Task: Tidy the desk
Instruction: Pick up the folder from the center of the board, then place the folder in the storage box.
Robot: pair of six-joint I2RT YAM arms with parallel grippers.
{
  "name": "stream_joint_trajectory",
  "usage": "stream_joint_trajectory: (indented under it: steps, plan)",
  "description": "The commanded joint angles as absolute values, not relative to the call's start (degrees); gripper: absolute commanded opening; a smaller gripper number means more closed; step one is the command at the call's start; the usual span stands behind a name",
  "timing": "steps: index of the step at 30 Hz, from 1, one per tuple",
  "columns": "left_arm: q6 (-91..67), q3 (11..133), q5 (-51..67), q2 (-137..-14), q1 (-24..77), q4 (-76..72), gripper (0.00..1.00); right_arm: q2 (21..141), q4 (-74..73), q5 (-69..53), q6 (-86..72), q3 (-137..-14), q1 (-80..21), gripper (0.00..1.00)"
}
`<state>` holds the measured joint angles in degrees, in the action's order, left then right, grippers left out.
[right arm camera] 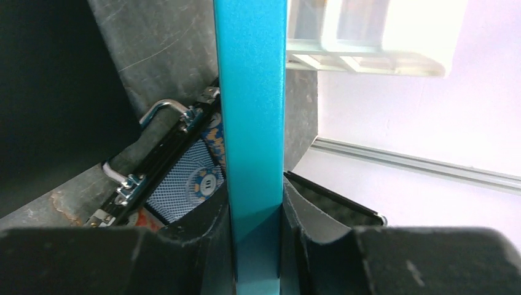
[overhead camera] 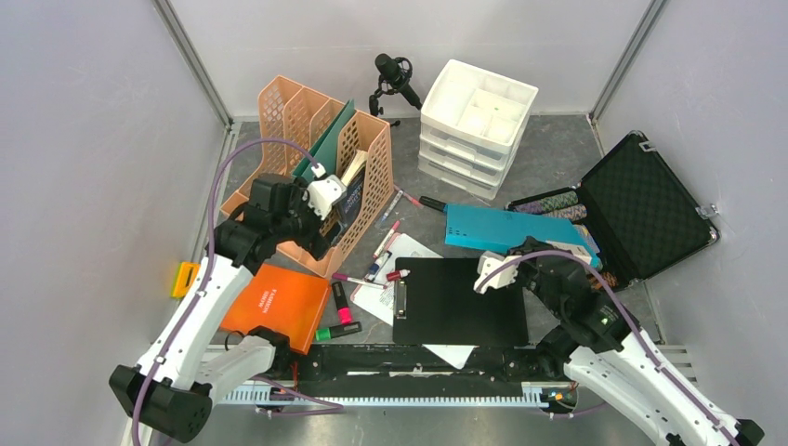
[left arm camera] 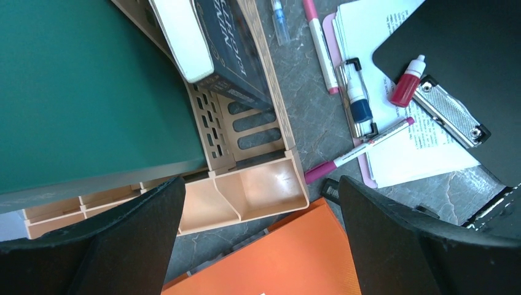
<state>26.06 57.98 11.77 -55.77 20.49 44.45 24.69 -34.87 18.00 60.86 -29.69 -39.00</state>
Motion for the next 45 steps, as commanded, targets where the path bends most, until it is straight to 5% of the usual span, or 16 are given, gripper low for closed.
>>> stream_joint_trajectory:
  steps: [1, 10, 23, 35, 45]
  plan:
    - [26.2, 62.2, 14.1, -55.2, 20.6, 42.7, 1.0, 26.7, -32.0, 17.2, 59.0, -38.0, -39.2, 0.01]
    - [25.6, 66.1, 25.5, -54.0, 20.6, 41.5, 1.0, 34.3, -29.2, 11.2, 53.4, -51.4, -39.2, 0.0]
    - [29.6, 76.7, 47.2, -56.7, 24.6, 37.0, 1.0, 48.6, -33.2, -12.4, 42.9, -63.9, -39.2, 0.0]
    - [42.0, 78.5, 44.5, -63.9, 37.1, 40.2, 1.0, 53.5, -34.3, -21.5, 38.7, -67.4, -37.6, 0.0]
    - [36.0, 77.5, 36.4, -64.5, 38.6, 31.9, 1.0, 50.0, -30.7, -23.7, 34.7, -63.2, -33.2, 0.0]
